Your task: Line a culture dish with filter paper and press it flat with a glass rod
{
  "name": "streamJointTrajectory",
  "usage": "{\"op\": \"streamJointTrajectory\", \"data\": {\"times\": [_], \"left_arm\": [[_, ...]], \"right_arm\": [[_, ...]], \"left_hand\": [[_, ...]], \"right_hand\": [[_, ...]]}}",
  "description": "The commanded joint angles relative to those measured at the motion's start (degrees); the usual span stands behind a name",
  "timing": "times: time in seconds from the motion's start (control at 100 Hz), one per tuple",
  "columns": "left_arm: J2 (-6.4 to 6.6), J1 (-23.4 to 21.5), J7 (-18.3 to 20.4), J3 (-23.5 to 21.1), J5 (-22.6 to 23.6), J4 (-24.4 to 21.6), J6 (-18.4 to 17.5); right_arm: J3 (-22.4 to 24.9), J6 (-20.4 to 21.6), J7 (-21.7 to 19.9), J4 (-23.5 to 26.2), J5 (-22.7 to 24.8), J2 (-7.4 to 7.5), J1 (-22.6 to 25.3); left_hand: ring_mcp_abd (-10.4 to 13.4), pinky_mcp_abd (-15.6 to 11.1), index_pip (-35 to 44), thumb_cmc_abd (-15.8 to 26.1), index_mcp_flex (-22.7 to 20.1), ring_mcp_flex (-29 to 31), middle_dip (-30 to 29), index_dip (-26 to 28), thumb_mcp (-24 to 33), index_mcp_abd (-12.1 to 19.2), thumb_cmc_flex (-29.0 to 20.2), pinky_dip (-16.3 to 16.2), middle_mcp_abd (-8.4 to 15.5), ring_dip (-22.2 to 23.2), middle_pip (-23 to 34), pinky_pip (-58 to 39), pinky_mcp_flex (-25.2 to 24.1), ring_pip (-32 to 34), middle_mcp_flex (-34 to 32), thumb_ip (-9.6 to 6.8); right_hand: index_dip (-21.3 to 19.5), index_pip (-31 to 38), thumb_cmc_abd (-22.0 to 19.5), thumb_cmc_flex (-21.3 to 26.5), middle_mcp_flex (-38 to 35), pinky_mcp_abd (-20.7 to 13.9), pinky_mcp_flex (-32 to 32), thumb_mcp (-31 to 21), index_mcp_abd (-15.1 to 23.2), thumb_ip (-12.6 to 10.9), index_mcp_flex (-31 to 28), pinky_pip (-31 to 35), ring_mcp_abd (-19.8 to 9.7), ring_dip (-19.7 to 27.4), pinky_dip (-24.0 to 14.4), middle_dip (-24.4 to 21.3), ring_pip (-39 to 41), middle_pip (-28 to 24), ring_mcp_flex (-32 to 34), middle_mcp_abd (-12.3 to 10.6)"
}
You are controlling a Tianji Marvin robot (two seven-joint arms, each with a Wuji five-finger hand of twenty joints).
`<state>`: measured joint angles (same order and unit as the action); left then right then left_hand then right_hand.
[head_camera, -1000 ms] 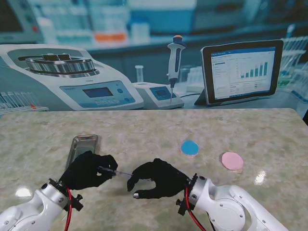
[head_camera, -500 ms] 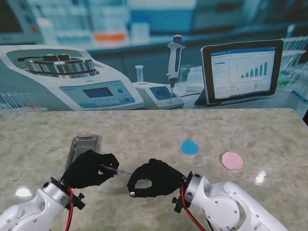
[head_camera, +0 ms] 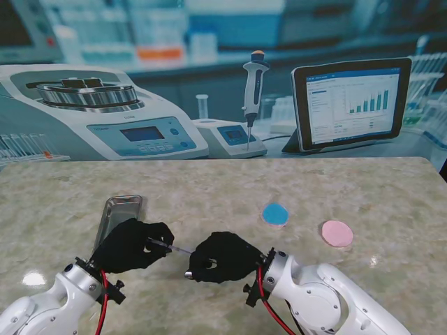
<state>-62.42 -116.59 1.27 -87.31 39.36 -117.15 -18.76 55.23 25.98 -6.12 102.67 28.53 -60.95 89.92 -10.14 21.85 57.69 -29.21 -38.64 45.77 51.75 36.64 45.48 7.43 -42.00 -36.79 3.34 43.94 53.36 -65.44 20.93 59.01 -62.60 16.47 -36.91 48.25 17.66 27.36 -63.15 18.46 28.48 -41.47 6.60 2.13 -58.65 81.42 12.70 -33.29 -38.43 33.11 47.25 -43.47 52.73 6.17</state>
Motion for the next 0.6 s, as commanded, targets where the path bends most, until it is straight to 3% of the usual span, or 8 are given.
{"op": "streamJointTrajectory", "data": {"times": [0.0, 0.09, 0.3, 0.48, 0.59], "left_arm": [[-0.04, -0.19, 0.11, 0.10, -0.22, -0.06, 0.26], [-0.07, -0.16, 0.02, 0.21, -0.42, -0.04, 0.30], [-0.09, -0.16, 0.01, 0.39, -0.84, 0.03, 0.30], [-0.07, -0.31, 0.47, 0.47, -1.67, -0.12, 0.56], [-0.08, -0.36, 0.58, 0.51, -2.10, -0.15, 0.66]], "right_arm": [[-0.46, 0.25, 0.64, -0.42, -0.30, -0.59, 0.19], [-0.77, 0.67, 1.77, -0.95, -0.49, -0.90, 0.04], [-1.25, 0.87, 2.11, -1.29, -1.68, -1.10, -0.08], [-1.64, 0.70, 2.36, -1.46, -2.85, -1.28, -0.08], [-1.68, 0.22, 2.69, -1.34, -2.66, -1.38, 0.08]], "left_hand": [[-0.44, 2.04, 5.58, 1.85, -4.25, 2.49, 0.70, 1.23, 4.09, 5.48, -2.38, -2.29, 1.16, 0.73, 1.44, -2.35, -0.07, 1.33, -1.41, -0.48], [-0.48, 2.02, 5.43, 2.05, -4.12, 2.41, 0.52, 1.03, 3.80, 5.33, -2.57, -2.29, 1.04, 0.69, 1.16, -2.34, -0.11, 1.26, -1.24, -0.58], [-0.64, 2.01, 5.11, 2.93, -3.64, 2.21, -0.08, -0.04, 1.57, 4.43, -3.85, -2.31, 0.76, 0.52, 0.65, -2.34, -0.30, 0.97, -0.89, -1.32], [-0.95, 2.04, 4.97, 5.17, -2.42, 1.25, -1.06, -2.57, -4.84, 2.71, -7.31, -2.52, 0.07, 0.45, 0.52, -2.17, -1.31, 0.46, 0.37, -3.28], [-1.06, 2.06, 4.70, 6.25, -1.75, 0.68, -1.93, -4.79, -8.11, 1.95, -8.97, -2.57, -0.26, 0.26, 0.00, -1.92, -1.74, -0.15, 1.11, -4.45]], "right_hand": [[-2.74, 2.82, 1.44, -1.06, -3.18, -0.16, 2.41, -2.89, -0.74, 1.10, -3.59, 4.54, 1.10, -1.99, -1.75, 2.33, 4.99, -3.69, 2.94, 0.06], [-12.44, 4.27, 0.71, -2.18, -5.35, 0.17, 5.07, -4.82, -1.93, -0.46, -6.76, 8.27, 1.77, -4.86, -3.44, 6.85, 11.95, -9.00, 5.54, 0.02], [-24.52, 14.68, 0.38, -2.84, -8.06, -0.18, 8.85, -5.48, -3.07, -1.22, -9.18, 17.19, 1.75, -11.18, -9.40, 16.79, 28.06, -23.00, 9.46, -0.37], [-31.48, 21.93, -0.33, -3.75, -10.02, 0.46, 11.66, -5.10, -3.89, -2.42, -11.02, 21.03, 0.18, -15.37, -17.03, 25.05, 38.10, -31.65, 12.41, -0.80], [-33.91, 26.01, -0.53, -5.32, -11.81, 0.48, 13.32, -5.37, -3.17, -4.91, -12.94, 23.18, -1.45, -17.25, -19.70, 29.53, 42.37, -35.29, 14.64, -1.57]]}}
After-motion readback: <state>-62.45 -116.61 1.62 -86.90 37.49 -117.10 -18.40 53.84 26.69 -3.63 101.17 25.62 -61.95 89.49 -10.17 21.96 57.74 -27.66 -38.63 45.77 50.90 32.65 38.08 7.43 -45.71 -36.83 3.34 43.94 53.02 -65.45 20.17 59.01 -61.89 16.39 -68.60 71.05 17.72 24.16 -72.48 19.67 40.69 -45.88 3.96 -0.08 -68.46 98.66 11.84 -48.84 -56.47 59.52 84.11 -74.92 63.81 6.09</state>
